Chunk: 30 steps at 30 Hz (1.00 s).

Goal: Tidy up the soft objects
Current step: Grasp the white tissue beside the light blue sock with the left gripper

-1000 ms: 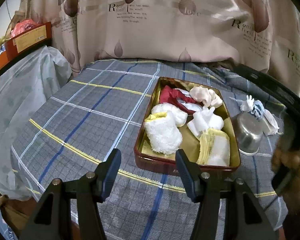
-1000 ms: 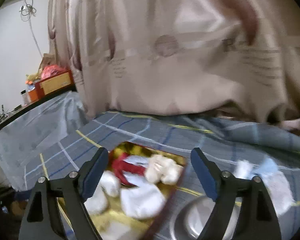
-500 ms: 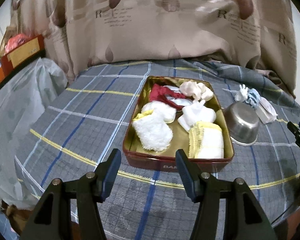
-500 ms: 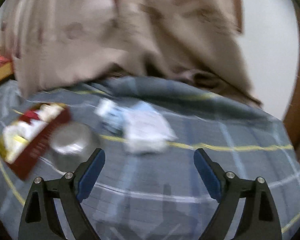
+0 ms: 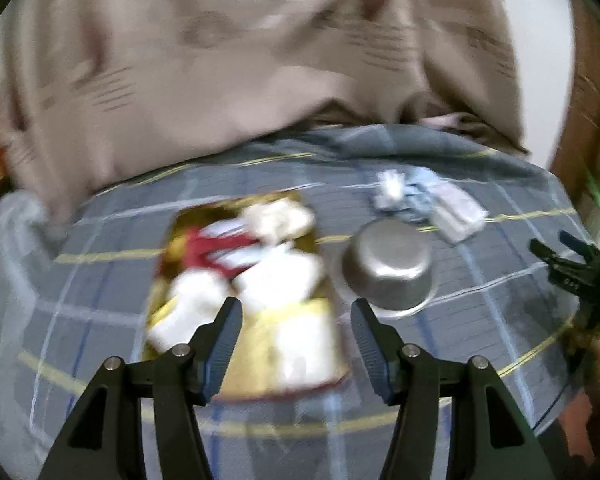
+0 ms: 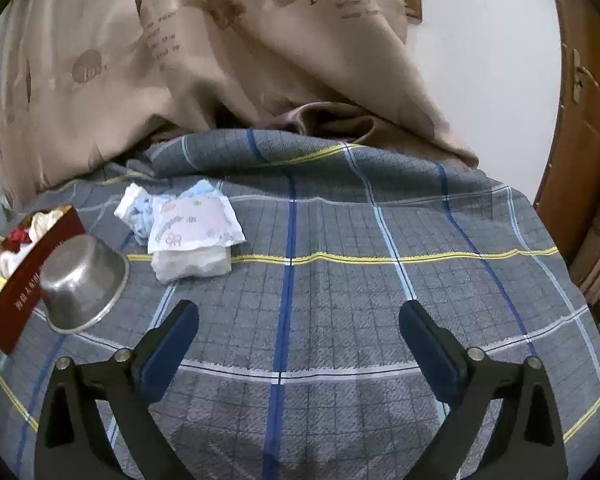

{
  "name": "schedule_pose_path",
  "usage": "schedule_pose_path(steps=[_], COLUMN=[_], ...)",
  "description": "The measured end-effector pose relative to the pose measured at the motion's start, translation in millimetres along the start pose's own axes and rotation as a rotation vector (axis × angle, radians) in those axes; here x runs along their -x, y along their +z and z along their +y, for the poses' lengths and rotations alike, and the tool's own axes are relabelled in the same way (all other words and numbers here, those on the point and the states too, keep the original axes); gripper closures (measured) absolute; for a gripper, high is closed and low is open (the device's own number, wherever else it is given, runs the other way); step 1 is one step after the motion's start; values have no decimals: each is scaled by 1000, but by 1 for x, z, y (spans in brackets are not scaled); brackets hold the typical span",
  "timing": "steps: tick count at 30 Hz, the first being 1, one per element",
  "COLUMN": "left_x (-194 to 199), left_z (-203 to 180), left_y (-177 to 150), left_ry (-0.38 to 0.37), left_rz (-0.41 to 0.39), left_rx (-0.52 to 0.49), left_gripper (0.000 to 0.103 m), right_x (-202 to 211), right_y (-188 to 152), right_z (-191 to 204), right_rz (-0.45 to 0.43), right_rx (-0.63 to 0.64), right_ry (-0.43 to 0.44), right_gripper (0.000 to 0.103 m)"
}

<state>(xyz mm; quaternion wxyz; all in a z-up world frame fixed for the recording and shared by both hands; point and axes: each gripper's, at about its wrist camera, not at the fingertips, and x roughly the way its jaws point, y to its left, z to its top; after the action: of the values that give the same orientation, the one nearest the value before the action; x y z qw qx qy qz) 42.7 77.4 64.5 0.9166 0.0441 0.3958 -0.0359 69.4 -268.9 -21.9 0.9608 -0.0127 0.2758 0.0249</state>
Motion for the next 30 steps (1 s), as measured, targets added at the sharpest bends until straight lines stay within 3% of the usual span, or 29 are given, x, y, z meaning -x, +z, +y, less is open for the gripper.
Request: schedule_pose_path(steps=[3, 6, 14, 18, 21, 25, 30], left_x=[-31, -66, -165, -199, -213, -229, -238], left_z=[-22, -41, -71, -70, -67, -65, -53], left_y=[36, 77, 148, 157, 156, 151, 150], left_ry=[-73, -162, -220, -238, -299, -294, -293], left_rz=[32, 77, 186, 257, 293, 326, 299], left_rx=[-86, -110, -124, -85, -55, -46, 5], left_gripper=[45, 45, 45, 45, 45, 45, 49], right_x=[0, 1, 9, 10, 11, 11, 11], right_y=[0, 0, -2, -2, -2, -3, -2], right_z=[-3, -2, -6, -6, -6, -6, -6], right_rz=[1, -3, -41, -48, -52, -54, -54], right_rx=[-17, -13, -32, -30, -30, -30, -30], right_ry=[19, 42, 91, 109, 115, 116, 116], right_gripper=[2, 1, 0, 0, 0, 0, 0])
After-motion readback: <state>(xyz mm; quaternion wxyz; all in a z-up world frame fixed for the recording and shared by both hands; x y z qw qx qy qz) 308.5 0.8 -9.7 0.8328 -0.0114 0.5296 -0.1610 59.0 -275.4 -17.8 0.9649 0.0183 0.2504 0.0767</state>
